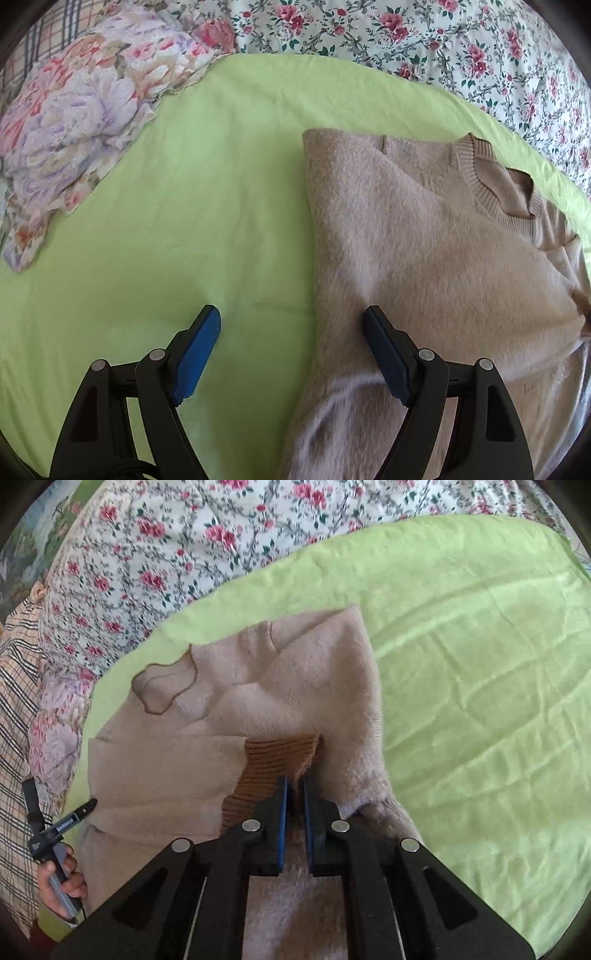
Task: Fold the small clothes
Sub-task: 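Grasp the brown ribbed hem with the right gripper, then grasp the hem with the left gripper while the right gripper holds it too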
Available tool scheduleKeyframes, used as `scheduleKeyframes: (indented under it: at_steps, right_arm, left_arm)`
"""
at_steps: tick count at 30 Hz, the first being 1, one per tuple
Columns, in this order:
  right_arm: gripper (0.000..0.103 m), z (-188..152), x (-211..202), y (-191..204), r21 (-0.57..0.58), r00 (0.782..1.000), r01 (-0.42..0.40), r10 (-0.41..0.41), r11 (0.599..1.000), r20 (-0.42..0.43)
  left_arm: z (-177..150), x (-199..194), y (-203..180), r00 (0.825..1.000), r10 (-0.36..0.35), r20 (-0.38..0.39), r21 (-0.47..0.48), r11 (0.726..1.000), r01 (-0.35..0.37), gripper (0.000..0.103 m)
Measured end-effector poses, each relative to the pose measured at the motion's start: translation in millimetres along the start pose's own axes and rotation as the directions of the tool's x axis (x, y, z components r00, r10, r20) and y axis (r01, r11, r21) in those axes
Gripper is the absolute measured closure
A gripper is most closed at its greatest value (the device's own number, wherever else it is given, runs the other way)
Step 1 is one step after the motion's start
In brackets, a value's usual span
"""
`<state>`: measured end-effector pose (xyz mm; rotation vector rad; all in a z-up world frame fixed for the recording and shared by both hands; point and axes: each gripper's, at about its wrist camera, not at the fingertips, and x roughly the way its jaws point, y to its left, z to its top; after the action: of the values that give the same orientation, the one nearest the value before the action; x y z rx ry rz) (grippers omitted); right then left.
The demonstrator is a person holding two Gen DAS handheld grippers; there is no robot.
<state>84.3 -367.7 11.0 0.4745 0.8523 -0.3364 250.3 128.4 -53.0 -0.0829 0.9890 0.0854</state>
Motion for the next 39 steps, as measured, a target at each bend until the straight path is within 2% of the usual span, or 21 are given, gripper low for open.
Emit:
scheduleKeyframes:
  at_steps: [5,6,7,9,16,23,26,30,33,34,36,39]
  right_arm:
    - [0.092,-27.8,-39.3,3.8,0.012,0.998,-0.054,0.054,0.998,0.021]
    - [0.086,-33.2,-43.6,3.9,0.021,0.998,-0.063,0.063,0.998,0.016]
    - [0.074,-41.5,-48.9,3.2,0.034,0.997,-0.072,0.071,0.997,0.009]
    - [0.060,-58.7,-61.1,1.8,0.052,0.996,-0.091,0.091,0.994,0.007]
    - [0.059,-109.1,-99.2,-7.1,0.062,0.992,-0.123,0.124,0.990,-0.009]
    - [0.058,-153.2,-136.0,-29.2,0.076,0.986,-0.161,0.164,0.984,-0.034]
    - [0.058,-169.4,-150.3,-42.8,0.086,0.977,-0.203,0.207,0.975,-0.043]
    - [0.058,-185.4,-166.4,-60.5,0.087,0.971,-0.227,0.233,0.970,-0.063]
    - [0.057,-197.4,-174.3,-71.4,0.074,0.968,-0.220,0.227,0.973,-0.104]
    - [0.057,-199.8,-175.3,-74.1,0.072,0.965,-0.229,0.236,0.971,-0.116]
    - [0.057,-207.0,-176.0,-78.5,0.075,0.954,-0.258,0.266,0.963,-0.138]
    - [0.057,-220.5,-173.3,-79.9,0.080,0.924,-0.326,0.336,0.942,-0.182]
  left_arm:
    - [-33.0,-36.9,11.0,0.999,-0.047,0.005,-0.022,0.999,0.047,0.024]
    - [-40.8,-43.7,12.1,0.999,-0.054,0.004,-0.020,0.998,0.054,0.024]
    - [-53.6,-54.1,14.1,0.998,-0.058,0.004,-0.019,0.998,0.058,0.024]
    - [-71.6,-67.2,17.3,0.998,-0.069,0.001,-0.024,0.997,0.069,0.024]
    - [-146.4,-106.5,29.1,0.990,-0.126,-0.060,0.029,0.991,0.128,0.024]
    - [-208.4,-132.0,34.2,0.963,-0.236,-0.133,0.060,0.968,0.245,0.023]
    - [-233.7,-144.9,33.7,0.943,-0.297,-0.148,0.075,0.948,0.310,0.023]
    - [-258.9,-157.7,36.5,0.911,-0.389,-0.138,0.044,0.916,0.398,0.023]
    - [-271.3,-162.1,38.4,0.858,-0.496,-0.133,-0.010,0.867,0.499,0.024]
    - [-274.8,-162.8,38.5,0.849,-0.512,-0.134,-0.018,0.857,0.514,0.024]
    - [-280.8,-163.7,37.9,0.837,-0.530,-0.136,-0.016,0.846,0.533,0.024]
    - [-288.2,-167.0,37.2,0.823,-0.548,-0.149,0.008,0.832,0.555,0.026]
